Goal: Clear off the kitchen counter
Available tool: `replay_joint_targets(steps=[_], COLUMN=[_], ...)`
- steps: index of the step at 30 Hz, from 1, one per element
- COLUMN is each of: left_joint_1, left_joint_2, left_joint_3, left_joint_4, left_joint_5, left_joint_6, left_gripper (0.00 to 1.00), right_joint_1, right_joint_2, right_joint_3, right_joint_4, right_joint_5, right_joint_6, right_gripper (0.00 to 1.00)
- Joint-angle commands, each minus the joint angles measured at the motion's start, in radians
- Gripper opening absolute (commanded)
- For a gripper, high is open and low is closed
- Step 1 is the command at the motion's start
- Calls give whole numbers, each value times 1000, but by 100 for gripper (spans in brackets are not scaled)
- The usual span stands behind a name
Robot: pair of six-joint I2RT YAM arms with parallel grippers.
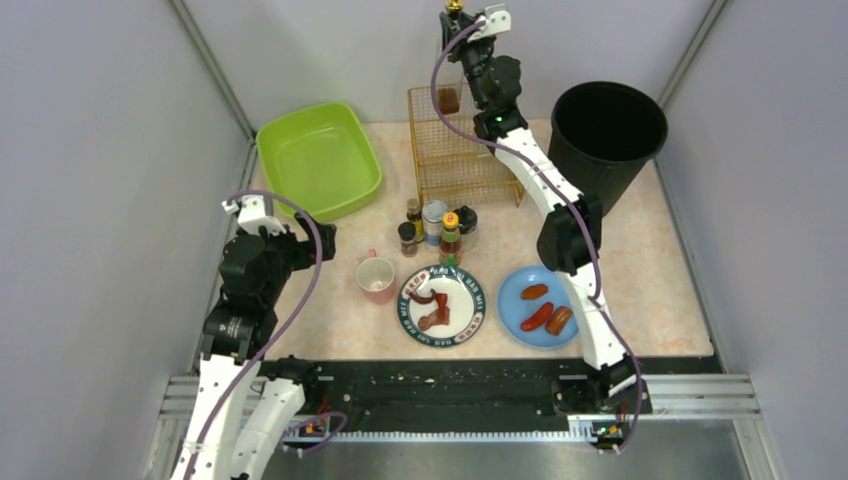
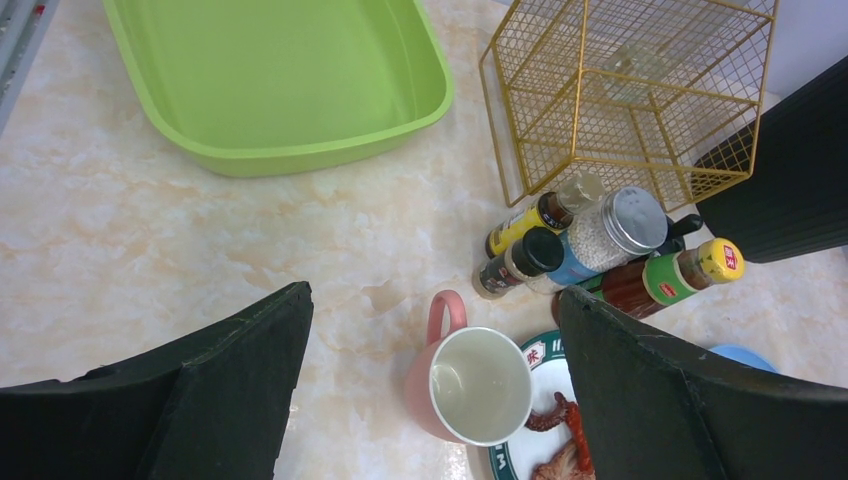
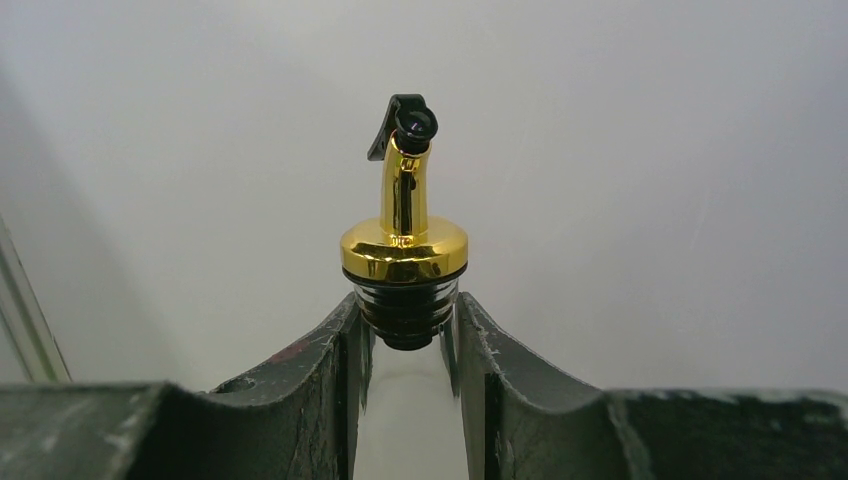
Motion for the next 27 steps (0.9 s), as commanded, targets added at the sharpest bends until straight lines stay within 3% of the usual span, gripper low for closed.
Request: replay_joint_targets(steps=[1,10,27], left_joint_1=[8,14,16], left_joint_2=[1,1,-15], left_joint_3=[2,2,0], left_joint_4=[36,37,34], left_joint_5=[10,13,9], left_joint_6=[-1,0,0], left_gripper=[97,97,97], right_joint_1=[-5,-4,14], right_joint_2=[5,24,-107], right_joint_3=[95,77,-370], right_joint_4=[122,139,294], right_joint_5=[-15,-26,-22], right_joint_6=[-6,-1,1], right_gripper=[0,0,0])
